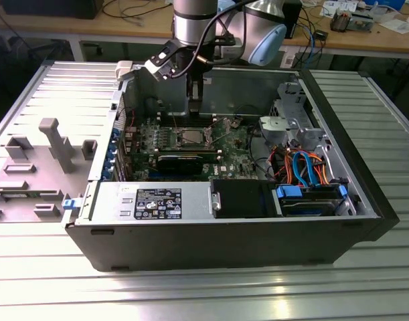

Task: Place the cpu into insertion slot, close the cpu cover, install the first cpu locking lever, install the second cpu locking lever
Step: 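Close the cpu cover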

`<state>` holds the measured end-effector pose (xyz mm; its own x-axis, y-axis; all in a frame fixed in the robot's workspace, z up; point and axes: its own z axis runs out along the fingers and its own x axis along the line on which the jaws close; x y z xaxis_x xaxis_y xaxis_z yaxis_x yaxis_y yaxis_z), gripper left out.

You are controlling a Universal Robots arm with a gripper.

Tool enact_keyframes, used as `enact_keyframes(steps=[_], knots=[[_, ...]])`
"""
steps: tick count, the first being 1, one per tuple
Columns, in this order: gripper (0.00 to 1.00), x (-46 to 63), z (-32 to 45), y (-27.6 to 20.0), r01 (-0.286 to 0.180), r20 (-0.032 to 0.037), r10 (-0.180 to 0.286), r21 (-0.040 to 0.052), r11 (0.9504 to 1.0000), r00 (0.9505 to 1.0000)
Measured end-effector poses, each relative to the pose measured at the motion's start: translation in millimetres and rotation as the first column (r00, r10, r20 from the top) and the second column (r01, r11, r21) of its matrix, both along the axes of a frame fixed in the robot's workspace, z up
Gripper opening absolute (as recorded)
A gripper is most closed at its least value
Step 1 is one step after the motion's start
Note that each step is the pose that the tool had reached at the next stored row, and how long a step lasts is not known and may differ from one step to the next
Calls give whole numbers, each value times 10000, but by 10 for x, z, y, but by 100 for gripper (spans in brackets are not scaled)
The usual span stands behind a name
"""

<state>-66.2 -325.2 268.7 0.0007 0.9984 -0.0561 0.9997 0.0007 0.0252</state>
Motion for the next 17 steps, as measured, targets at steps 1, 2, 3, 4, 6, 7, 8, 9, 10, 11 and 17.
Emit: enact_keyframes(steps=[1,2,3,4,6,7,8,9,10,11,17], knots=[[11,0,1,0,0,0,0,0,10000,10000],[11,0,2,0,0,-1,0,-1,10000,10000],[11,0,3,0,0,0,0,0,10000,10000],[11,0,3,0,0,0,0,0,10000,10000],[11,18,4,0,0,-3,0,-5,10000,10000],[11,72,3,0,-1,-1,1,-1,10000,10000],[11,146,0,0,1,1,-1,-1,10000,10000],[11,179,0,0,-1,0,1,-6,10000,10000],[11,209,-1,0,0,0,0,-8,10000,10000],[11,245,-1,0,1,0,-1,-10,10000,10000],[11,500,-1,0,0,-1,0,-35,10000,10000]])
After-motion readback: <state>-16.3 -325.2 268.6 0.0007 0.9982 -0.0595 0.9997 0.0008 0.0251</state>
